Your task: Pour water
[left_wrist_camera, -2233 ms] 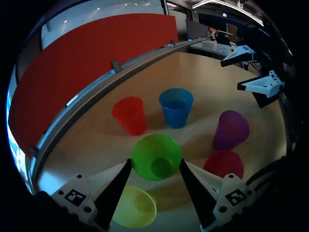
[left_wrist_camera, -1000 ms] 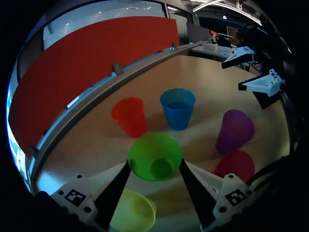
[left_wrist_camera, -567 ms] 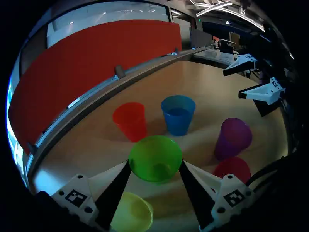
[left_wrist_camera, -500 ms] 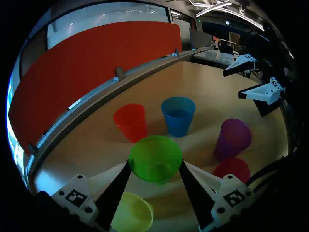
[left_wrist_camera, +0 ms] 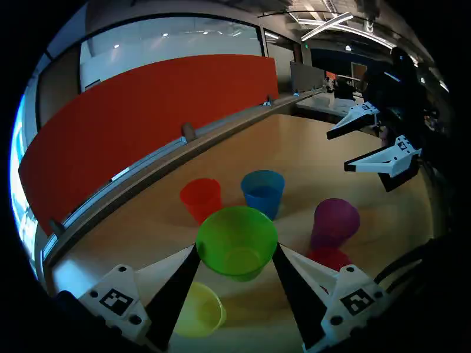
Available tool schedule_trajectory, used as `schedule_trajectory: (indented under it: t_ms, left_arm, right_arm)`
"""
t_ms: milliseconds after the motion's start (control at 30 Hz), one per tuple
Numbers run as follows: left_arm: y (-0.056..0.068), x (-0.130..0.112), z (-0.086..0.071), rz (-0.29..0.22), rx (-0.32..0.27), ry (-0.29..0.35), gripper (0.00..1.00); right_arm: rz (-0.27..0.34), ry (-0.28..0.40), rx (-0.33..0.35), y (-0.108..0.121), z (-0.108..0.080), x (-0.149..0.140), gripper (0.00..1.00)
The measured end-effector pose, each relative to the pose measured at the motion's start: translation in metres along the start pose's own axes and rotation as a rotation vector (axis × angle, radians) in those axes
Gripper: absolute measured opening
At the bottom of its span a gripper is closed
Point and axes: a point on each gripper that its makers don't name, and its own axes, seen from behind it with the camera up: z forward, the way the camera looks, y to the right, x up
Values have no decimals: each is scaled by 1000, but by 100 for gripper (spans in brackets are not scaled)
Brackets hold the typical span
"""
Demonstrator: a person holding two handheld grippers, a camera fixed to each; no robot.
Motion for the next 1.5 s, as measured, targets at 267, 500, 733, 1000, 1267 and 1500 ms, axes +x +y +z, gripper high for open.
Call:
schedule_trajectory:
  t_ms: [267,500,733,1000,1267,1500]
  left_arm:
    - [3,7,-23,-27,24,53,86]
    - [4,24,-46,-46,47,134,86]
    - [3,35,-66,-75,81,217,86]
    - [4,41,-87,-118,101,301,86]
    - [8,41,-104,-147,125,358,86]
    - [13,46,-121,-178,144,416,86]
  right_arm:
    - [-9,-19,6,0,8,4,100]
    - [-17,-33,25,-2,21,7,100]
    - [-33,-46,57,-9,34,9,100]
    - [-41,-72,88,-13,47,6,100]
    - [-24,-95,121,-17,62,5,100]
    - [-26,-121,139,-19,72,1,100]
